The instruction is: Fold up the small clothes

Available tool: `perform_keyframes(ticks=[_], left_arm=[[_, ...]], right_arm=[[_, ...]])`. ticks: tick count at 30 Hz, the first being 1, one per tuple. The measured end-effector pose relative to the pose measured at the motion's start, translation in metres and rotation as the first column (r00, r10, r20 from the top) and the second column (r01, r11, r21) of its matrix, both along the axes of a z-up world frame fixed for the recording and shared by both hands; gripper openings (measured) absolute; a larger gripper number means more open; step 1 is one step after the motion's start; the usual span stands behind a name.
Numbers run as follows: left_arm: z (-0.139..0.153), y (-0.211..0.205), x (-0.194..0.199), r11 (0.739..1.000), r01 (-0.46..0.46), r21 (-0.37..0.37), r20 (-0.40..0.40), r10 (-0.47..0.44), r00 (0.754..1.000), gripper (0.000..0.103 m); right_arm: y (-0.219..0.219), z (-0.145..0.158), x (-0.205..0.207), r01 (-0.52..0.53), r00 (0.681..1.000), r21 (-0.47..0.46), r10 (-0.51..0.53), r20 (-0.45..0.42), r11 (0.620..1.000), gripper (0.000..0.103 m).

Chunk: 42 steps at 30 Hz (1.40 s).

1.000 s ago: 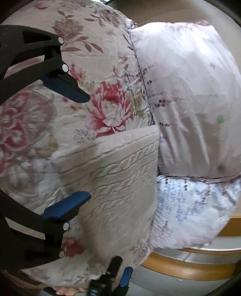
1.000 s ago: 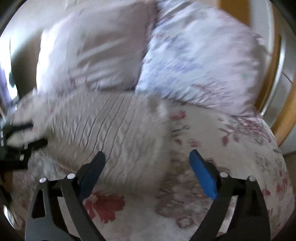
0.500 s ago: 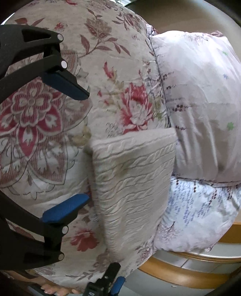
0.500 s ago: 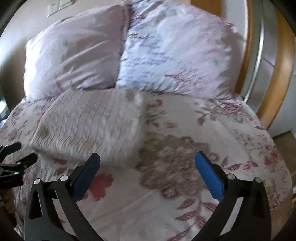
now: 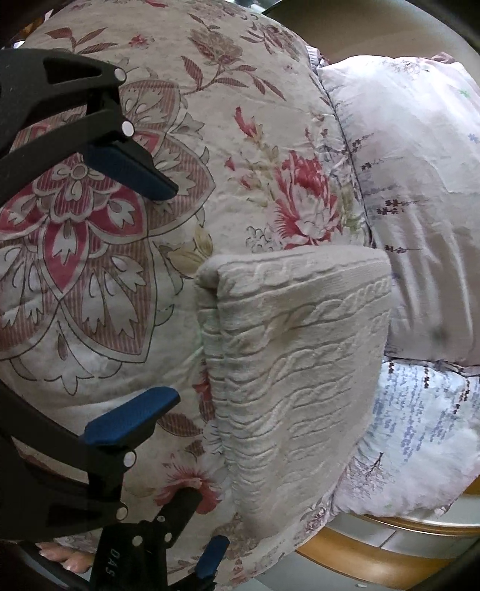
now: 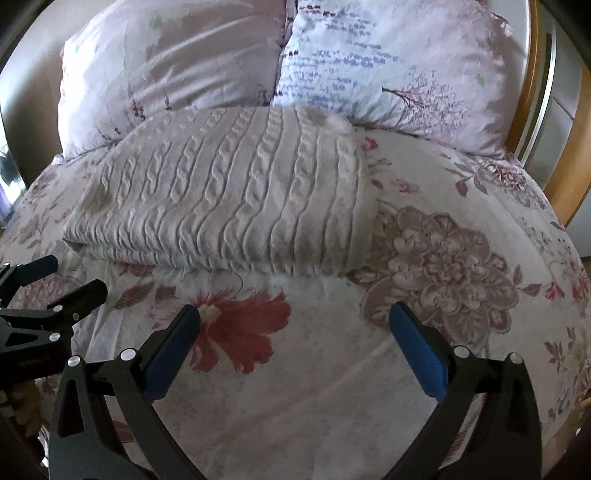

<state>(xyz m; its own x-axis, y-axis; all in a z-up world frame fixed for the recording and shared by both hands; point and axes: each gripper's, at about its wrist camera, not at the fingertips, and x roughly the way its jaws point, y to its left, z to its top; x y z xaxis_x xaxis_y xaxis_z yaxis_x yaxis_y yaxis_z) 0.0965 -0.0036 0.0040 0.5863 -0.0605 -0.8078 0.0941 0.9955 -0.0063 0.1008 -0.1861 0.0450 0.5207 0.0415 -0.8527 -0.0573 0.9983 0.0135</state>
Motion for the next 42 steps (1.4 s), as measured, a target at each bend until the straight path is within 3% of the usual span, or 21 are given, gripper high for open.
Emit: perform_keyframes(ticks=[42], left_arm=[[-0.0020,-0.0015,-0.0001,1.000,-0.010,0.019,-0.004,0.010,1.000,0.101]], right_arm=[[-0.0009,-0.0055,0.0052,0.016,0.999,-0.006,-0.017,-0.028,1.000,0.102]])
